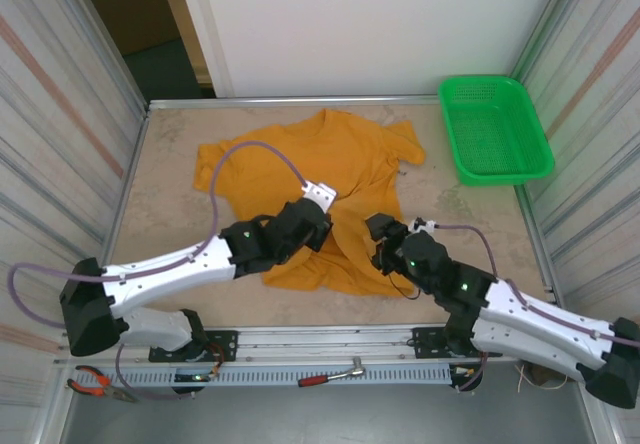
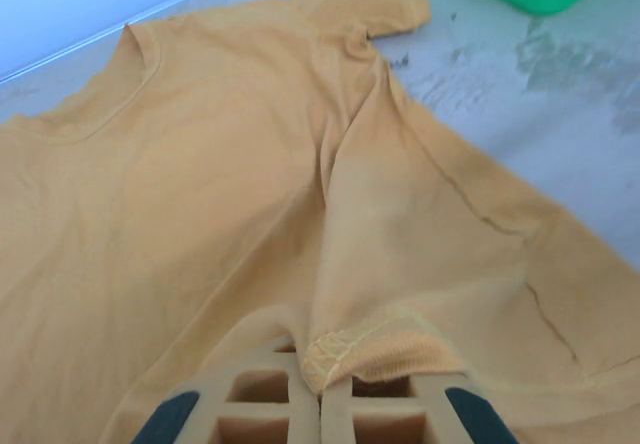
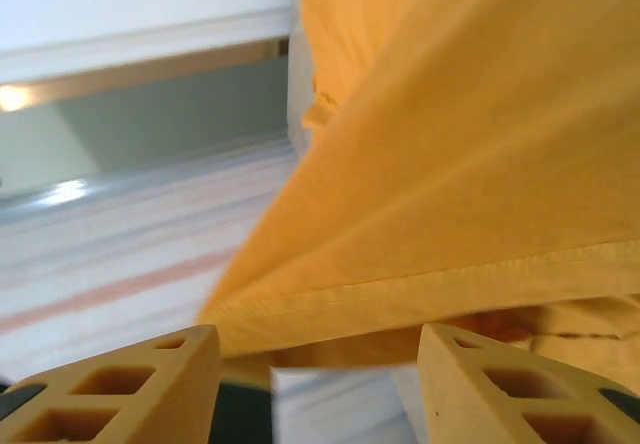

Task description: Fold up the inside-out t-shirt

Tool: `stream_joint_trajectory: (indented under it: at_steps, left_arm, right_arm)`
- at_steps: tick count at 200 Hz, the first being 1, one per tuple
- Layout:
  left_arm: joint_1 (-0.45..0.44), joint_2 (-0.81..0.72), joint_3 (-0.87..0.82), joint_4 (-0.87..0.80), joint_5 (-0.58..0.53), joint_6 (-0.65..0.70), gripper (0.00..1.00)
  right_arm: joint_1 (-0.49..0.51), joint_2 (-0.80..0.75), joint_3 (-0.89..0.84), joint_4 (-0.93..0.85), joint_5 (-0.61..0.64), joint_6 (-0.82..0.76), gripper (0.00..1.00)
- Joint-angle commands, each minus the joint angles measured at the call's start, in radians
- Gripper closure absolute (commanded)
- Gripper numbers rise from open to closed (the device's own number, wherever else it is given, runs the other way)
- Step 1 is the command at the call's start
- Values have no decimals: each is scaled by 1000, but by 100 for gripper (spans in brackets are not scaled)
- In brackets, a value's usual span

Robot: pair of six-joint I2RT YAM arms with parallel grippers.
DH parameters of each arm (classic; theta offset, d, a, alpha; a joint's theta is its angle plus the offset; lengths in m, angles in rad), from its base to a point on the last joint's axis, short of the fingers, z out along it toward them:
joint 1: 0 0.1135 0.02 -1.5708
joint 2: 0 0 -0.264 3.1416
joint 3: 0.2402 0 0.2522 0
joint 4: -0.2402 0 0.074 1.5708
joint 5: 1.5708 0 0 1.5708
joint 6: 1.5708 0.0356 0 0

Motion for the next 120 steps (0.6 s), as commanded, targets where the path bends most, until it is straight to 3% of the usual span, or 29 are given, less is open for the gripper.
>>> stream_joint_trajectory:
  at_steps: [1, 25, 59, 96, 120]
  left_arm:
    - [21, -5, 79, -120, 132, -8, 100]
    - [21, 15, 149, -169, 168, 19, 100]
    - [21, 17, 201, -208, 197, 26, 100]
    - [15, 18, 250, -229, 244, 26, 100]
    - [-6, 25, 297, -244, 277, 26, 100]
  right_arm:
    - [86, -40, -42, -56, 59, -68, 57]
    - [214, 58, -63, 91, 148, -105, 77]
    - [267, 378, -53, 388, 155, -129, 100]
    - [236, 715, -50, 723, 212, -114, 100]
    - [160, 832, -28, 812, 239, -155, 100]
